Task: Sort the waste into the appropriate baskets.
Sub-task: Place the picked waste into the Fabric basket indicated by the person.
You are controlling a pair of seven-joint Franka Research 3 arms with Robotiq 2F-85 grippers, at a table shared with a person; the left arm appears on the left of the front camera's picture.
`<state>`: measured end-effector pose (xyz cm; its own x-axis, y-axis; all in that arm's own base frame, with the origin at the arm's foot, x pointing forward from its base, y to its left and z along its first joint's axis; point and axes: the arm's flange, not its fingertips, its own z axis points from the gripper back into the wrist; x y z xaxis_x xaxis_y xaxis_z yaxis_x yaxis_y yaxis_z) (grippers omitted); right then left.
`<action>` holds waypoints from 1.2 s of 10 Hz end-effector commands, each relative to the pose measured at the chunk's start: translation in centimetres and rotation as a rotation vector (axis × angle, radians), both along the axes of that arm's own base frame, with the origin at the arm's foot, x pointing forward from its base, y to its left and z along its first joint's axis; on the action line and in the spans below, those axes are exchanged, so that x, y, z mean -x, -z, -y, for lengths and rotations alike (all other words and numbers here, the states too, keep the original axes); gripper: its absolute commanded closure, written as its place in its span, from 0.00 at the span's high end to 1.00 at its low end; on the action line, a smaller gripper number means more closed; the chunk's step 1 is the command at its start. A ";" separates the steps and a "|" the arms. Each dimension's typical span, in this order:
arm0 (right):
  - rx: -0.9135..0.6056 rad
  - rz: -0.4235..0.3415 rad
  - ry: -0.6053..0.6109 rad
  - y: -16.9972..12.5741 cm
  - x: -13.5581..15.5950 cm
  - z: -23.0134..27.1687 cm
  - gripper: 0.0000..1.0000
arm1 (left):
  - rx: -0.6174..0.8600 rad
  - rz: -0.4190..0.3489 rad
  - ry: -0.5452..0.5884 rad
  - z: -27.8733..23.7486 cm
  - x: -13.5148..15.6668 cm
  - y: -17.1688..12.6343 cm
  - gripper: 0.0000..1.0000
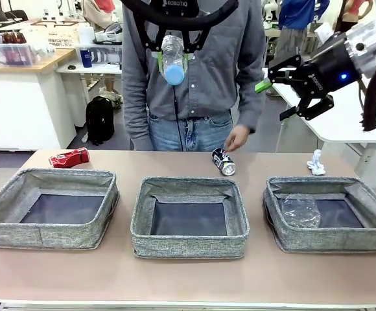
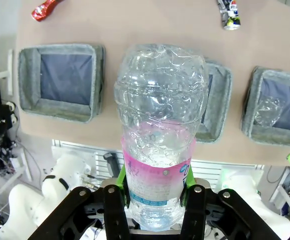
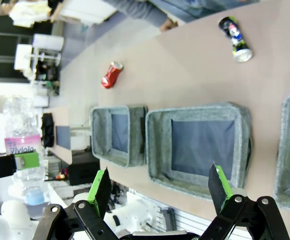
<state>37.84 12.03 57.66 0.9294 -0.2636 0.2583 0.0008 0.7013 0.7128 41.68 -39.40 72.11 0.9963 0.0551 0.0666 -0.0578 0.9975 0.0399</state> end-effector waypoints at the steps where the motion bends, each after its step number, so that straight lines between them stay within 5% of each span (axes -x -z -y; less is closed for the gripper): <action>1: 0.005 -0.009 0.008 -0.3 0.0 0.0 1.00 | -0.008 0.014 -0.013 -0.1 0.1 -0.2 0.41; 10: 0.005 -0.009 0.008 -0.3 0.0 0.0 1.00 | -0.008 0.014 -0.013 -0.1 0.1 -0.2 0.41; 12: 0.015 -0.029 -0.018 0.1 0.2 0.5 1.00 | 0.058 0.014 0.063 0.9 0.4 0.7 0.41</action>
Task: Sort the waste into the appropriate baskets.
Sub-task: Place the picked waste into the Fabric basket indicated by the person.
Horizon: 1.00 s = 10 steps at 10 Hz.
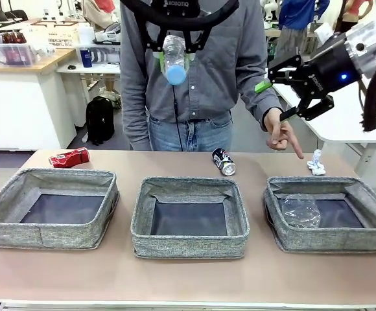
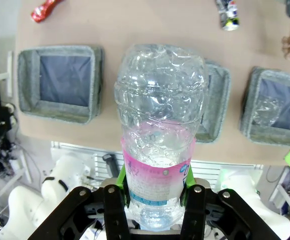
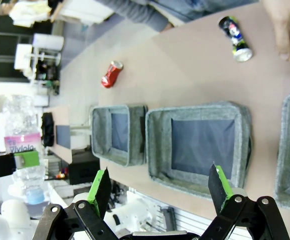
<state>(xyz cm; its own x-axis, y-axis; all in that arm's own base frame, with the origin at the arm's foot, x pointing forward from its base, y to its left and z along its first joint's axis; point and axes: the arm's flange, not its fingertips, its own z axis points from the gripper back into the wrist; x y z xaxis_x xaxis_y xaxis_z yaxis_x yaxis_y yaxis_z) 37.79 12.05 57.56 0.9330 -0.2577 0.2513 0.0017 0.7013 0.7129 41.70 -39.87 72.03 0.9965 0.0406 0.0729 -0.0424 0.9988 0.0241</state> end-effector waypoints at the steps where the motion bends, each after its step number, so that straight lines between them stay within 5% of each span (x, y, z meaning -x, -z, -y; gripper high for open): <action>1: 0.019 -0.033 -0.013 -0.3 1.7 2.0 1.00 | 0.089 -0.009 0.104 1.6 1.2 2.1 0.41; 6: 0.056 -0.016 0.270 -1.0 19.6 13.4 1.00 | 0.257 -0.099 0.321 13.5 2.1 10.3 0.41; 10: 0.006 -0.039 0.435 5.0 30.0 16.4 1.00 | 0.291 -0.080 0.467 25.6 -1.1 15.5 0.41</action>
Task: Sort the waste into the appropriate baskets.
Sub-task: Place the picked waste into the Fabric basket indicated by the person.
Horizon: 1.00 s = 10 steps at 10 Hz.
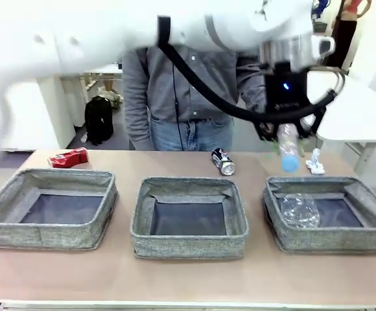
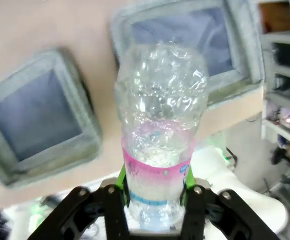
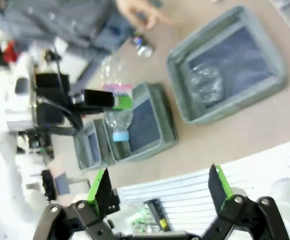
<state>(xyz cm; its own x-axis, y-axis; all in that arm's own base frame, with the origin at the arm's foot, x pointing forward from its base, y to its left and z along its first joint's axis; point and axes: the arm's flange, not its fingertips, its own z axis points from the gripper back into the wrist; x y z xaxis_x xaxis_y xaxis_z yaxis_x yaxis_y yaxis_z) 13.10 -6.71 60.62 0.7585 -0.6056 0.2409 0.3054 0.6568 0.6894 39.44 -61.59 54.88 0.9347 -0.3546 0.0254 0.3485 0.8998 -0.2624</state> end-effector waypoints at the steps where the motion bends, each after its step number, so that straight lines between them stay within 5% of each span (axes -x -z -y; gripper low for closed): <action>1: -0.058 -0.004 0.063 9.3 6.3 -1.9 1.00 | 0.034 0.013 0.063 6.3 -3.9 -0.2 0.41; 2: 0.000 0.000 0.000 0.0 0.0 0.0 1.00 | 0.051 0.012 0.076 8.9 -3.9 1.3 0.41; 6: 0.000 0.000 0.000 0.0 0.0 0.0 1.00 | -0.022 -0.034 0.114 14.8 -2.5 5.6 0.41; 9: 0.000 0.000 0.000 0.0 0.0 0.0 1.00 | -0.043 0.004 0.120 15.4 -2.5 6.5 0.41; 10: 0.000 0.000 0.000 0.0 0.0 0.0 1.00 | -0.032 0.002 0.115 15.3 -2.7 6.4 0.62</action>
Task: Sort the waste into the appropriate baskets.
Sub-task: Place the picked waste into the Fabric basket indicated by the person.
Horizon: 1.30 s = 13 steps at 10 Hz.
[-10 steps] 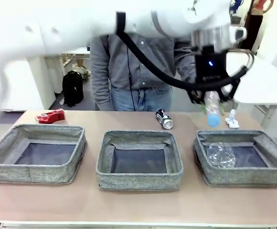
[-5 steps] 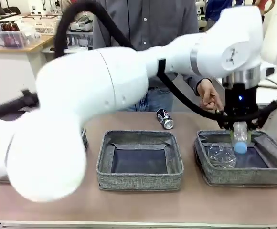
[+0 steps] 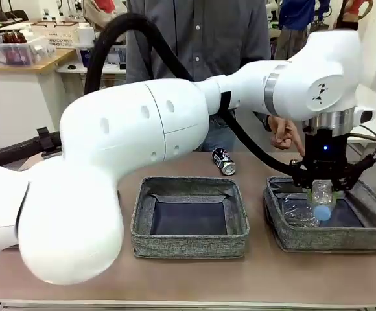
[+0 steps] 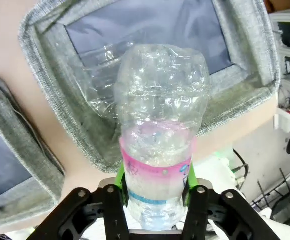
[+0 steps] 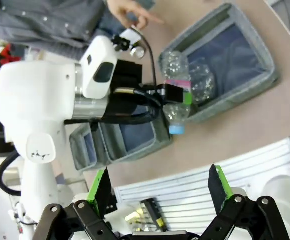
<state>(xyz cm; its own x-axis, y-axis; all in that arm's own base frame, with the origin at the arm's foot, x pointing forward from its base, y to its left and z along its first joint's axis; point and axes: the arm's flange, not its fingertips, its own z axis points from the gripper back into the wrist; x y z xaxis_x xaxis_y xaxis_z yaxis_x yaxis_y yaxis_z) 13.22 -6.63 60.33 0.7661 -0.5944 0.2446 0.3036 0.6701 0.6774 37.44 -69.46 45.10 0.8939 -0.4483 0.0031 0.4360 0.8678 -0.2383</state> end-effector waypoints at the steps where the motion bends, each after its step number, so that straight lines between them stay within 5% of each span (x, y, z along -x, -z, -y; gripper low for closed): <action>1: -0.015 0.007 0.010 -0.3 0.1 0.1 1.00 | 0.012 0.021 0.023 7.2 -4.7 -3.5 1.00; 9: -0.015 0.007 0.010 -0.3 0.1 0.1 1.00 | 0.066 0.067 -0.012 4.5 -4.4 -6.0 1.00; 13: -0.001 0.002 0.001 0.0 0.0 0.0 1.00 | 0.012 -0.011 0.052 -5.2 -4.9 -13.8 1.00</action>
